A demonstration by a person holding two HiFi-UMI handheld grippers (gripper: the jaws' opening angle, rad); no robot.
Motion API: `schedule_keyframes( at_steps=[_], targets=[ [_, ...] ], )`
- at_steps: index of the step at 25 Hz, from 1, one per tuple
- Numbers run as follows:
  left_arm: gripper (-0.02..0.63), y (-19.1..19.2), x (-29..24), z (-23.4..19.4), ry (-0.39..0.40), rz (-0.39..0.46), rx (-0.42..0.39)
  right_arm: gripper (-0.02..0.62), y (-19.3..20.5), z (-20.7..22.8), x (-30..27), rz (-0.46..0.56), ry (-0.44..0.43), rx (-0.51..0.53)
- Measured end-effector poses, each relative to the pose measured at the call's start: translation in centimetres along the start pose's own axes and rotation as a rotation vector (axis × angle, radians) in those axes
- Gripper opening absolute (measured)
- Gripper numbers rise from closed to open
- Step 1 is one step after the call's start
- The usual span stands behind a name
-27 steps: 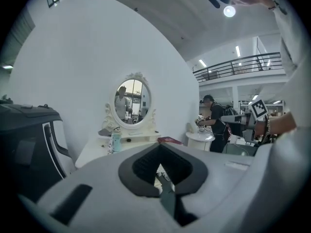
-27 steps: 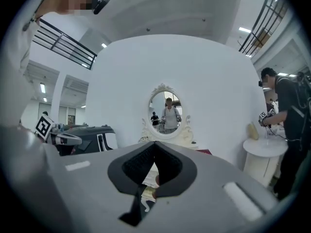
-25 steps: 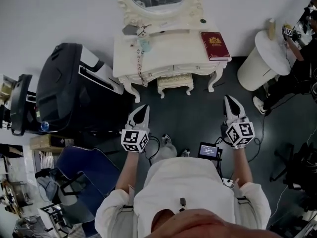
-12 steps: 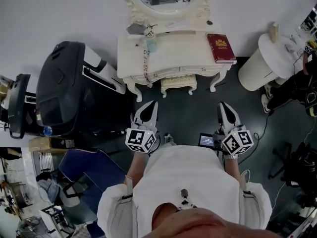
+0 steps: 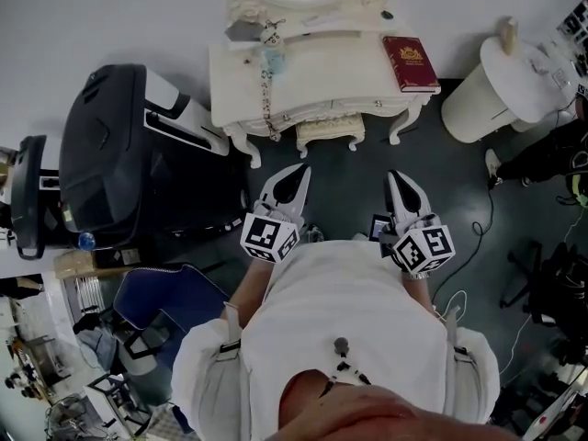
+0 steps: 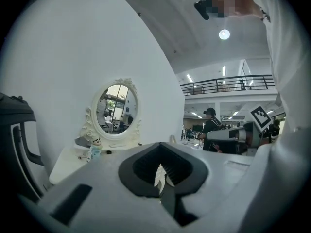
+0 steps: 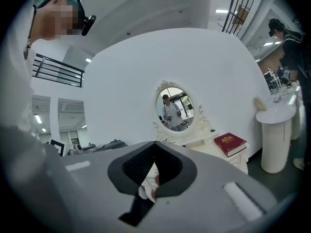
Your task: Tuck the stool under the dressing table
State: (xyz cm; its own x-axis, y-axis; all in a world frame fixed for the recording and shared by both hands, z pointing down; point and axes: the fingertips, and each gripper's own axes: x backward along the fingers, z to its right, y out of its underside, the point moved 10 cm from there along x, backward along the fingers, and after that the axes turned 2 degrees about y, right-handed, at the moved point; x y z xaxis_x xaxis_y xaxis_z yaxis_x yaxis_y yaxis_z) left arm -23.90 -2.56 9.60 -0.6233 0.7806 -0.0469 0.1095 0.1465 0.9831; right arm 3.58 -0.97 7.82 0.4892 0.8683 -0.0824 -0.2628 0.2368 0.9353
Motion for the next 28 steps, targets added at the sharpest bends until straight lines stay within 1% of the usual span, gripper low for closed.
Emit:
schedule_keyframes(
  at_steps=[4, 10, 13, 18, 22, 28],
  targets=[
    [0.006, 0.8, -0.4, 1.1, -0.033, -0.009, 0.012, 0.006, 0.8, 1.0, -0.8, -0.040, -0.043, -0.012],
    [0.006, 1.3, -0.7, 3.3, -0.146, -0.012, 0.043, 0.006, 0.0, 3.1, -1.8, -0.073, -0.137, -0.014],
    [0.006, 1.6, -1.2, 5.0, -0.187, -0.010, 0.054, 0.006, -0.3, 4.7, -1.6, -0.093, -0.171, -0.011],
    [0.007, 1.6, -2.6, 7.3, -0.216, -0.002, 0.042, 0.006, -0.9, 7.1, -1.1, -0.114, -0.203, 0.003],
    [0.006, 1.9, -3.3, 8.6, -0.250, 0.004, 0.050, 0.006, -1.0, 8.4, -0.4, -0.120, -0.225, 0.011],
    [0.006, 2.2, -4.7, 10.6, -0.263, 0.013, 0.058, 0.006, -1.6, 10.1, 0.5, -0.132, -0.240, 0.026]
  ],
)
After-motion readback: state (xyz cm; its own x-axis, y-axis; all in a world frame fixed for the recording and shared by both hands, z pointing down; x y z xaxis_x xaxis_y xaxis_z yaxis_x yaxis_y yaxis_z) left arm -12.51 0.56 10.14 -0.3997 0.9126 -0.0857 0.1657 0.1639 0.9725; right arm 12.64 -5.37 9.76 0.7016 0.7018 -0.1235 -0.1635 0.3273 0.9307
